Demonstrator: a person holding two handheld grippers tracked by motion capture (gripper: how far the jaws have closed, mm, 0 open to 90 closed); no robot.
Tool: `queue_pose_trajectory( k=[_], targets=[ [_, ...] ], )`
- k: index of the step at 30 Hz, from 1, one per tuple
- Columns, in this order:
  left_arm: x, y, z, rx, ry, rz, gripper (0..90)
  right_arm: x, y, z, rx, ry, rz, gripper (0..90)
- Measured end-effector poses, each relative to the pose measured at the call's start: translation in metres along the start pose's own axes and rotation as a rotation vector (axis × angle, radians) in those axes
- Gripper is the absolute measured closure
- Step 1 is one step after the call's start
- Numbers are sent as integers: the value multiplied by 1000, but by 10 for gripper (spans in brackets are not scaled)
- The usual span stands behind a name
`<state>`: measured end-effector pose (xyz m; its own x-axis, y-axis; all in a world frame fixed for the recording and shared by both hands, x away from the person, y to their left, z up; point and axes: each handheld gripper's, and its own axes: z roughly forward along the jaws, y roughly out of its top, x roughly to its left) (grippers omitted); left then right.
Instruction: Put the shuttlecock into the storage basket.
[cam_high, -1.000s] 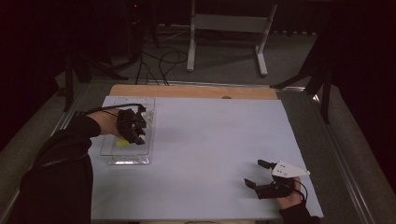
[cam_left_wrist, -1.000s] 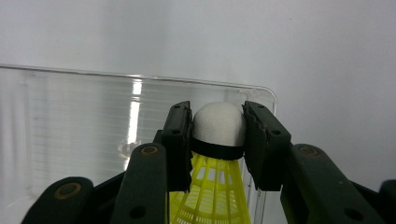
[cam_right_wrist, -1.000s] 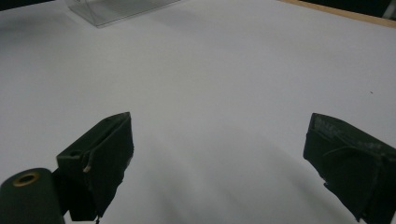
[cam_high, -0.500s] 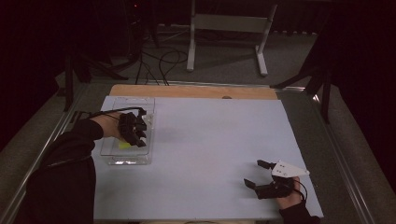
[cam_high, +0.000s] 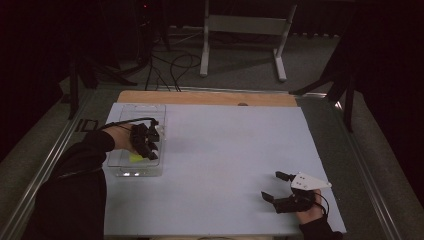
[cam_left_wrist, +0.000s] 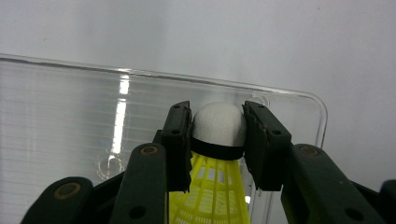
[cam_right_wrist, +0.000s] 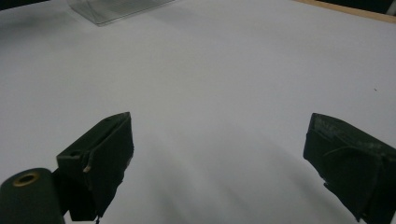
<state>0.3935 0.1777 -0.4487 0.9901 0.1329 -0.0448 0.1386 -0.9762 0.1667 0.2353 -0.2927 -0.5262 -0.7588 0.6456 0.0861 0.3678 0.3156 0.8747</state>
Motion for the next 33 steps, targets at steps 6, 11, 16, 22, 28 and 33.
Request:
queue_pose_trajectory(
  k=[6,11,16,22,28,33],
  targets=[
    [2,-1,-7,-24,20,-53,502,0,0,0,-1,-2,-4,85],
    [1,1,-17,-69,31,-73,396,0,0,0,1,-2,-7,86],
    [-1,5,-22,-90,39,-79,341,1,1,-1,2,-4,0,85],
    [0,9,-26,-92,62,-166,213,1,1,-1,-1,-4,2,86],
    [-1,13,-26,-106,50,-176,72,1,1,-1,-2,-6,-3,86],
    [-2,19,-28,-134,52,-174,2,1,1,-1,-2,-6,-4,85]
  ],
)
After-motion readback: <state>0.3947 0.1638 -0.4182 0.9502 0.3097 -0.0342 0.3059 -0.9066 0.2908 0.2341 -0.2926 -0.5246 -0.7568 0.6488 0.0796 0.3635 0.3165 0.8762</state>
